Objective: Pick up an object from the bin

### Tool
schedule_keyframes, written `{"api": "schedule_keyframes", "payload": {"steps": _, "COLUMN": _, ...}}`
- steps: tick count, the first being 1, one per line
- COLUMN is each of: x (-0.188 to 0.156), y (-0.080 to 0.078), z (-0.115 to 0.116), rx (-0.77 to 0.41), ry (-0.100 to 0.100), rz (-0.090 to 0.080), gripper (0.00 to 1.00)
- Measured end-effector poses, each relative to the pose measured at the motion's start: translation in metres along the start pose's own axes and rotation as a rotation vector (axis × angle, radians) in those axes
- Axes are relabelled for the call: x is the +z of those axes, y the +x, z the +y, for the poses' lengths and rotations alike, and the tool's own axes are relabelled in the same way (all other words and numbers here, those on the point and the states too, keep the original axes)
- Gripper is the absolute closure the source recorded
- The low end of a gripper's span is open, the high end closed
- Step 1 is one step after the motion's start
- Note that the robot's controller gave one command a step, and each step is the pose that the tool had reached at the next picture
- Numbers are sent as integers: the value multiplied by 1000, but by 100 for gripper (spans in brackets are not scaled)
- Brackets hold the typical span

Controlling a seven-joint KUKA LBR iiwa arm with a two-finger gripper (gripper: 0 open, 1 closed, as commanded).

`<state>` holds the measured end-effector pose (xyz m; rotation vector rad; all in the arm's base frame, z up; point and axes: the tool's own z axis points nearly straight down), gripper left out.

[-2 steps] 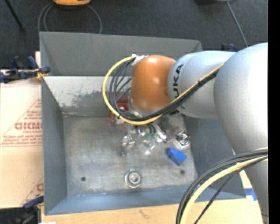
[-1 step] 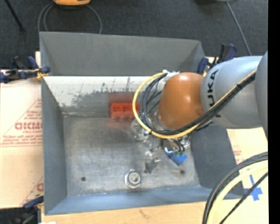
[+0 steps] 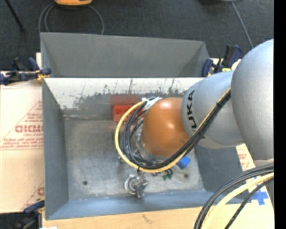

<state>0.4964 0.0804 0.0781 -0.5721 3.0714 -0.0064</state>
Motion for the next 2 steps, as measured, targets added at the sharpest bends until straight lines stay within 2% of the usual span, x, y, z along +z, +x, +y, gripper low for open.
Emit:
{"api": "schedule_keyframes", "payload": {"steps": 1, "x": -1, "y": 6, "z": 0, "rx": 3, "ry": -5, "rz": 32, "gripper": 100}}
{"api": "schedule_keyframes", "payload": {"steps": 2, "x": -175, "y": -13, "z": 26, "rx": -196, "ry": -6, "rz": 4, "gripper": 100}}
